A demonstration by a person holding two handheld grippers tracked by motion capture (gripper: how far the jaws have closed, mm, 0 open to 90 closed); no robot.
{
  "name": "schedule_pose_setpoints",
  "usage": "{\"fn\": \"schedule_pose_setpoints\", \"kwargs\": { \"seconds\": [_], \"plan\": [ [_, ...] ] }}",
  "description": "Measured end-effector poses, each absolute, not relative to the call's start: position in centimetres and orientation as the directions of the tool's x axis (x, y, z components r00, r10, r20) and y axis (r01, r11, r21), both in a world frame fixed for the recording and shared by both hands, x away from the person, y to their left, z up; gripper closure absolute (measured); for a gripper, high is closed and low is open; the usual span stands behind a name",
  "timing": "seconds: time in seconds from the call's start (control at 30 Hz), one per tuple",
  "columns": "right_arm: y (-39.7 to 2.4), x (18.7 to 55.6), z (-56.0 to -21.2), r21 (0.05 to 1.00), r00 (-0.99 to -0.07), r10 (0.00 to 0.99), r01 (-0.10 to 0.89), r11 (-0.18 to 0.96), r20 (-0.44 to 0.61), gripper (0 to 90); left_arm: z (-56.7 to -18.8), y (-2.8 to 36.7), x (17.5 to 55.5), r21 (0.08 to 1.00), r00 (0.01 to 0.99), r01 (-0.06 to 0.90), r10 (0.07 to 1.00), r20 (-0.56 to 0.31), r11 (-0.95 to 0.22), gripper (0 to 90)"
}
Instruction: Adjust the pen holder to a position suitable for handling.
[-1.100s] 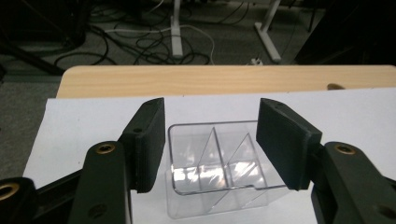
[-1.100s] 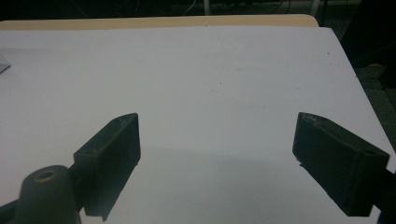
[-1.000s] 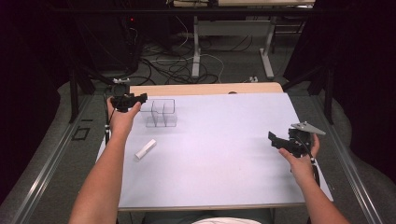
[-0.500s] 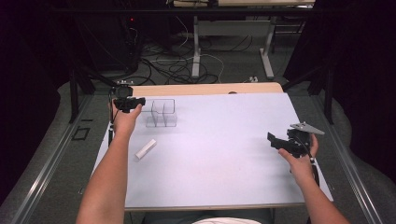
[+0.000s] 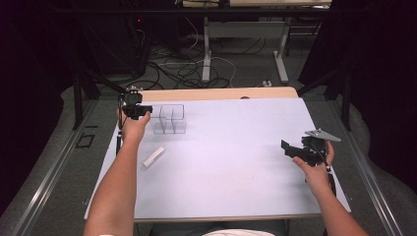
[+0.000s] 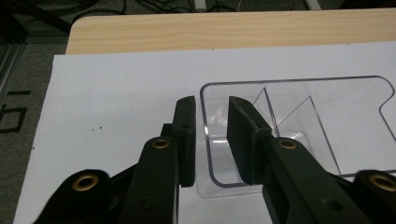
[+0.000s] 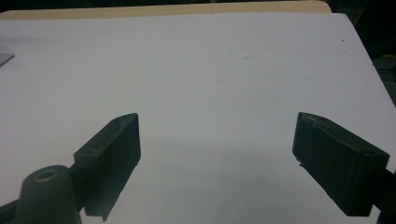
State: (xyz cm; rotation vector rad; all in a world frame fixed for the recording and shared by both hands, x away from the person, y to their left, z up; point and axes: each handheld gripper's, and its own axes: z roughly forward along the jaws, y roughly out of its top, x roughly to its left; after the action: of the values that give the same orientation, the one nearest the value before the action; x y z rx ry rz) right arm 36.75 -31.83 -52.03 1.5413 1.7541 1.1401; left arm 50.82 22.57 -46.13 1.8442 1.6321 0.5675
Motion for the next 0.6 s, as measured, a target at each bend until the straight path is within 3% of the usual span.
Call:
{"fn": "schedule_pose_setpoints", "kwargs": {
  "seconds": [0.6],
  "plan": [
    [-31.9, 36.8, -52.1, 0.852, -0.208, 0.969, 0.524, -0.007, 0.136, 14.8, -47.3, 22.2, 51.5, 0.654, 0.137, 0.754, 0.989, -0.056, -0.068, 83.0]
  ]
}}
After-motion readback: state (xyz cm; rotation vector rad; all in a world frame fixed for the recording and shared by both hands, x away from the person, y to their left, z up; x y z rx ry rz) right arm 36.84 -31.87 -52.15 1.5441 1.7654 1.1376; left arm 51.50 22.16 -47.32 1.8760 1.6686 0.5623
